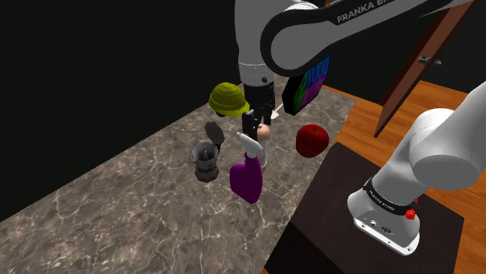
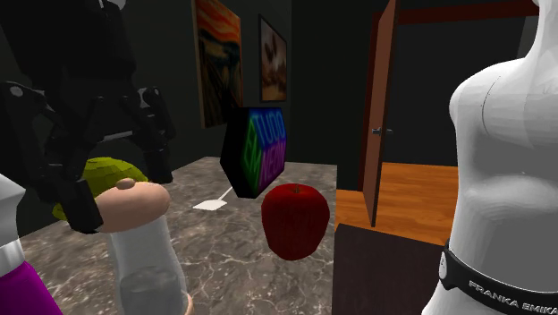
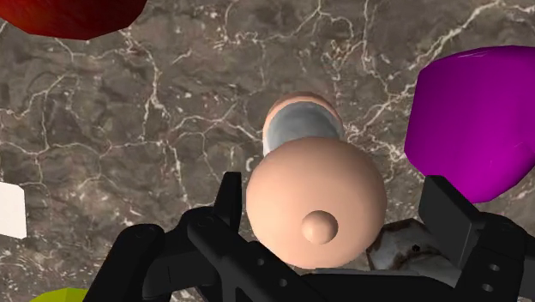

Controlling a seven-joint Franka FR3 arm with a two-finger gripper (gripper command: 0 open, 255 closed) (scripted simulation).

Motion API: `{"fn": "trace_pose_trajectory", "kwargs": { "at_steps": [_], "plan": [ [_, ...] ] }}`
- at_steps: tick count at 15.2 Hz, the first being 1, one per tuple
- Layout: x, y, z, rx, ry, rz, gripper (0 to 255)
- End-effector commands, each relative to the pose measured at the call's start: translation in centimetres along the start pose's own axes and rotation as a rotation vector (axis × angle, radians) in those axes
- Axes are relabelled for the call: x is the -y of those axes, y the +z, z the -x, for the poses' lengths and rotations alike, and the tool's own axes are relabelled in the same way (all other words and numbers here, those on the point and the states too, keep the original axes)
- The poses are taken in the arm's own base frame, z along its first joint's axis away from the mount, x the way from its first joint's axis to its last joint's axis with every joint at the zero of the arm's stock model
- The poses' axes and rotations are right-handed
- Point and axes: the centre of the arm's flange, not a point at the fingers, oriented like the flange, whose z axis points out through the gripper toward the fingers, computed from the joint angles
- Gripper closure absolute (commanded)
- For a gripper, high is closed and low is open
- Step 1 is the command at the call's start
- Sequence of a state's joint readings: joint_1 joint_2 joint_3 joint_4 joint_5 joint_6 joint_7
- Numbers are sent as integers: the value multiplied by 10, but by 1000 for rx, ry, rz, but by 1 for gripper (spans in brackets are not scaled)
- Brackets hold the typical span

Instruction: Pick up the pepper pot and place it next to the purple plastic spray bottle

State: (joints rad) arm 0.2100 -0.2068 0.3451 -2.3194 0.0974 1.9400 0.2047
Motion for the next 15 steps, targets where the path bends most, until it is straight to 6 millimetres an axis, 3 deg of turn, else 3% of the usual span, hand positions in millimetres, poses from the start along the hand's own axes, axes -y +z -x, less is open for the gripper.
{"fn": "trace_pose_trajectory", "kwargs": {
  "at_steps": [1, 3, 7, 15],
  "plan": [
    [0, 0, 0, 0, 0, 0, 0],
    [0, 0, 0, 0, 0, 0, 0],
    [0, -50, 0, 0, 0, 0, 0],
    [0, -50, 0, 0, 0, 0, 0]
  ]
}}
